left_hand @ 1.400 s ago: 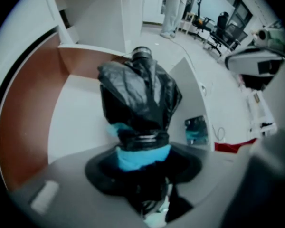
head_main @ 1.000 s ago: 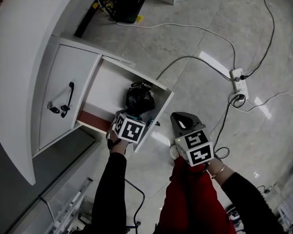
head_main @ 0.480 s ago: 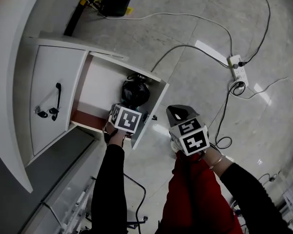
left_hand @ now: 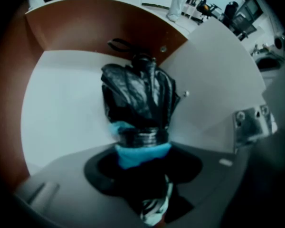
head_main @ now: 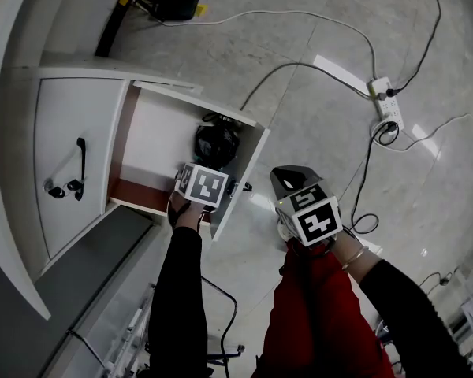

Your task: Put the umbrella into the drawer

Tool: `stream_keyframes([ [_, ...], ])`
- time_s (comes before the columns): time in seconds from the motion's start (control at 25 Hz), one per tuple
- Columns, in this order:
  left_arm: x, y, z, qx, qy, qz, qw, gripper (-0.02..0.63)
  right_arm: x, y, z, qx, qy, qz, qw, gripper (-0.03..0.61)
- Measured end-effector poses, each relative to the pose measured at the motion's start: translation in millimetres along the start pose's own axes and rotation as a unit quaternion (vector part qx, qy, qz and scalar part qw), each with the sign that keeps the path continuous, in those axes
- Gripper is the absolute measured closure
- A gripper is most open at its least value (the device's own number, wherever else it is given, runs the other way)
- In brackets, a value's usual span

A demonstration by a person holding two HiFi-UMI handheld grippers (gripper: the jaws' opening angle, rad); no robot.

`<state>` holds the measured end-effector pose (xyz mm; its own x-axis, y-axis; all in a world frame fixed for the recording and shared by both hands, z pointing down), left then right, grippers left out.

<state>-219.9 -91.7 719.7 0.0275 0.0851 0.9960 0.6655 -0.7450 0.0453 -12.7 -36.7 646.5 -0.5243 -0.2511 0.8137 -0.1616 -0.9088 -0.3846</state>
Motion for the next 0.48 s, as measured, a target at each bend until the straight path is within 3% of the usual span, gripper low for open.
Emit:
stream_keyframes([
  [0.48, 2.5, -0.2, -1.5, -0.008, 0.008, 0.005, 0.9999, 0.339, 4.1, -2.2, -4.4, -0.002, 0.009, -0.004, 1.0, 0.577],
])
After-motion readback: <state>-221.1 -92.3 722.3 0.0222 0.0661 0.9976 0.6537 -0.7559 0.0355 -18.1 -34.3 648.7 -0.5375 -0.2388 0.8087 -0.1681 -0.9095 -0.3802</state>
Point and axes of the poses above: the fingertips, and each gripper's own axes: x forward along the fingers, z to its right, y out of its top, the point moved 10 cm from there along -x, backward along the fingers, and after that the axes turned 1 degree about y, right-handed, at the moved point
